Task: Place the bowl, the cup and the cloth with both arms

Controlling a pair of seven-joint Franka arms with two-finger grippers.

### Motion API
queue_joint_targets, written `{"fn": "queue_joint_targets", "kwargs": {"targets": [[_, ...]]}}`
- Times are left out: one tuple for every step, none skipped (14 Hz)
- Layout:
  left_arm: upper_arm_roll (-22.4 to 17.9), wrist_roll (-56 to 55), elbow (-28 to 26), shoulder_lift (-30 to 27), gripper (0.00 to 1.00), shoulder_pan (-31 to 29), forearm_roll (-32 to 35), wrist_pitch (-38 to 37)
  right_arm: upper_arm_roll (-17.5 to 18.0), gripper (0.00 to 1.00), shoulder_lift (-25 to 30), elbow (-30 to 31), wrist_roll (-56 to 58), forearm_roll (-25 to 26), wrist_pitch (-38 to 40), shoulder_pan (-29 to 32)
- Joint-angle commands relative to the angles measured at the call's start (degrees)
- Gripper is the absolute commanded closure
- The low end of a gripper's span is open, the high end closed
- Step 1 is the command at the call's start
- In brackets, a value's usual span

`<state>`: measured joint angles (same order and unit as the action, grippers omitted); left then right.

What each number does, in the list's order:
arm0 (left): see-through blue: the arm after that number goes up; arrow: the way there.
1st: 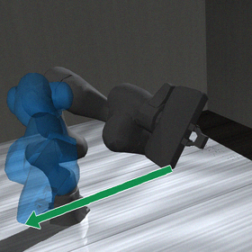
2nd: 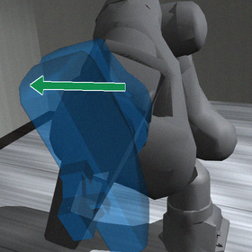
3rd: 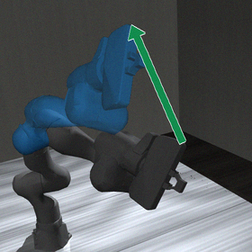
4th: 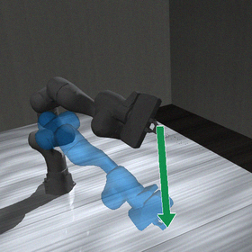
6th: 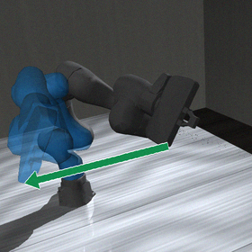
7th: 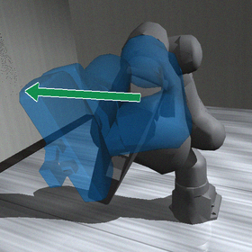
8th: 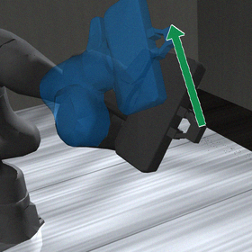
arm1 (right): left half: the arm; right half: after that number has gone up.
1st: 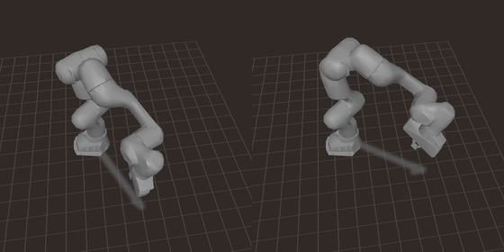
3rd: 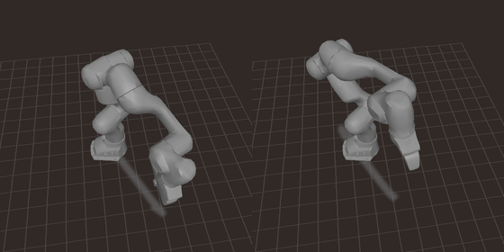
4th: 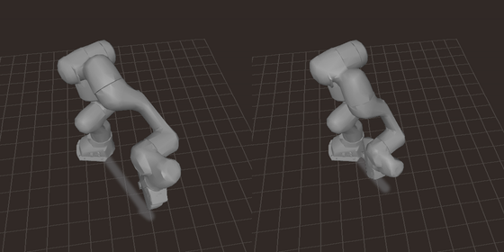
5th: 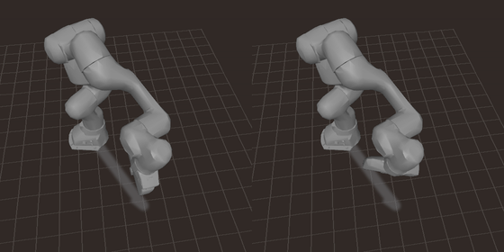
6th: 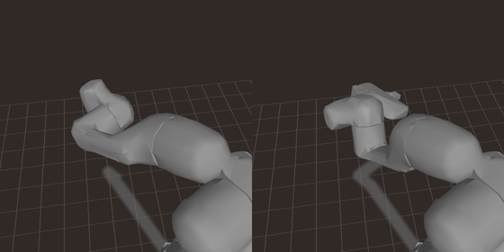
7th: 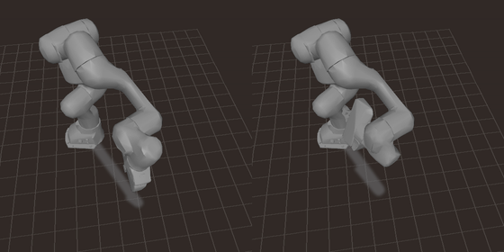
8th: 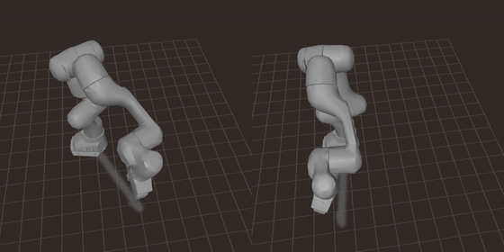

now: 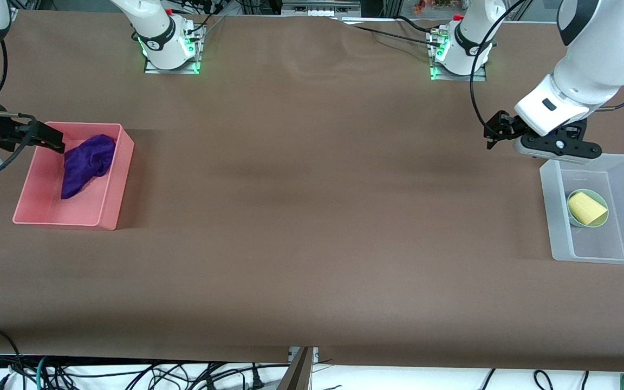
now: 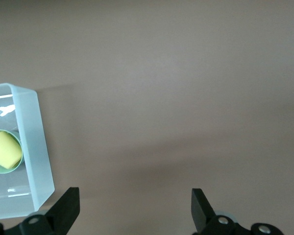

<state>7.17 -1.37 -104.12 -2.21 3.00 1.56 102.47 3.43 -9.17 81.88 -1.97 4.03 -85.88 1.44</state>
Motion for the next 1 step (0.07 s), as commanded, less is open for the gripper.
{"fn": "queue_joint_targets", "kwargs": {"targets": [[-0.9, -0.1, -1.4, -0.7, 0.0, -0.6, -1.6, 1.2, -0.3, 0.0, 0.3, -0.1, 0.9, -3.3, 0.5, 0.8]]}}
